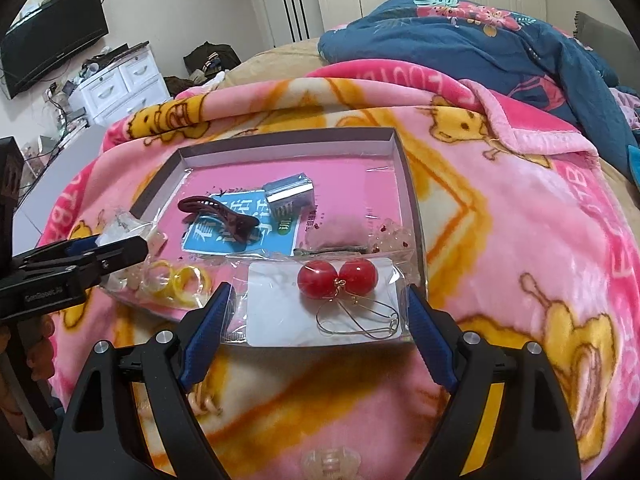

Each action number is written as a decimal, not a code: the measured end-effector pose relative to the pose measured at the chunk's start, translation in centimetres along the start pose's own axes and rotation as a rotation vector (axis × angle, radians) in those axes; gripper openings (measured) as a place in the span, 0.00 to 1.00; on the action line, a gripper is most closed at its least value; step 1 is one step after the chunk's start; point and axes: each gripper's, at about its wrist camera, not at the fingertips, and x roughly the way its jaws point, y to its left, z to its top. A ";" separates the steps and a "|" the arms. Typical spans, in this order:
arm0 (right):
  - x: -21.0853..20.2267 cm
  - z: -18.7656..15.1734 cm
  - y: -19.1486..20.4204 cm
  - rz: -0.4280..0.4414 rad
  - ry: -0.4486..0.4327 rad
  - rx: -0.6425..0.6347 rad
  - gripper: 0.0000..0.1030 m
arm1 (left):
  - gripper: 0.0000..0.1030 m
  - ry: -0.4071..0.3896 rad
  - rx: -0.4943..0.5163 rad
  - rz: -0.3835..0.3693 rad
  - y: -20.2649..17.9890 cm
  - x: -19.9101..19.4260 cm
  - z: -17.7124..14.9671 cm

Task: Organize jewelry
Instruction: 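Place both earring cards into the box and open both tools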

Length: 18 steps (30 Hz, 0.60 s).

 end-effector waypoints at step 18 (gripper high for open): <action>-1.9 -0.4 -1.0 0.007 -0.070 0.039 0.94 | 0.79 -0.031 -0.027 0.012 0.9 -1.5 -0.1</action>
